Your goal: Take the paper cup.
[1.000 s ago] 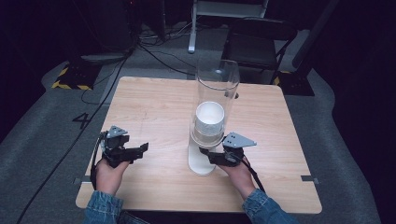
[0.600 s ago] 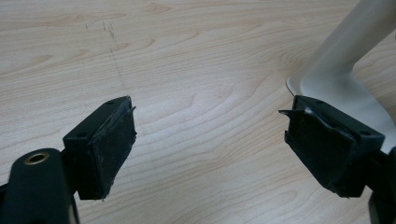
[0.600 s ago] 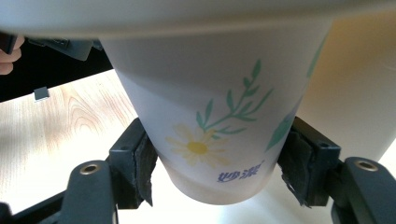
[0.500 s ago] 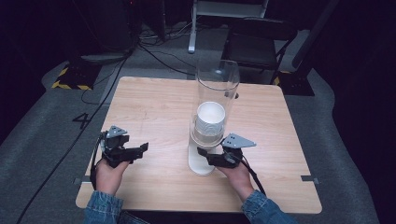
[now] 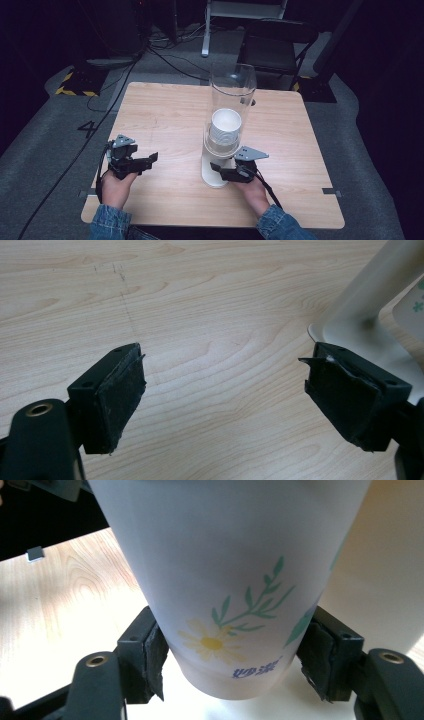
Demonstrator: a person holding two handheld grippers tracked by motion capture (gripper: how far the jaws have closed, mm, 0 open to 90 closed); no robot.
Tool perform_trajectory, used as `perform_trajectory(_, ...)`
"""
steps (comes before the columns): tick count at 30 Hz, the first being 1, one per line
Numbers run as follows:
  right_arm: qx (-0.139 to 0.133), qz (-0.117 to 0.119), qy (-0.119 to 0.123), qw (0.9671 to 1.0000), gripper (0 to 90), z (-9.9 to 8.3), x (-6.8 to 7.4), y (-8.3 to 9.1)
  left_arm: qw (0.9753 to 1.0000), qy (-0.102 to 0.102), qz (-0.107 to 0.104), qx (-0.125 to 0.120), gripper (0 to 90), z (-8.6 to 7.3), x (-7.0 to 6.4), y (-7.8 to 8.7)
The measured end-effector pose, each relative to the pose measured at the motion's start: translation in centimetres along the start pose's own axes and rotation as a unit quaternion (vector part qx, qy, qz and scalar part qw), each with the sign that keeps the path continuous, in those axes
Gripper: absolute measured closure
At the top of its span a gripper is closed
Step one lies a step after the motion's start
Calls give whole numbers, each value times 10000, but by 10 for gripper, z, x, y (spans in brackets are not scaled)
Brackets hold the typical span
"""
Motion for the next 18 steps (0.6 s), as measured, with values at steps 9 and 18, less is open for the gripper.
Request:
perform_trajectory(9, 228, 22, -133, 9996, 345, -12, 1, -5, 10000, 1, -5, 45, 160, 0, 0, -2)
perform_trajectory(18, 462, 40, -243, 9986, 345, -24, -1, -8, 10000, -22, -27, 64, 160, 2, 1, -4)
Point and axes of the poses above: each handheld gripper's, and its own axes: y roughly backward along the jaws, z roughly out of its top, x roughly to its left, the point moved 10 cm from there along -y, roughly forward along the jaws, and after that the axes turned 11 degrees about x, right-handed, at the moved point
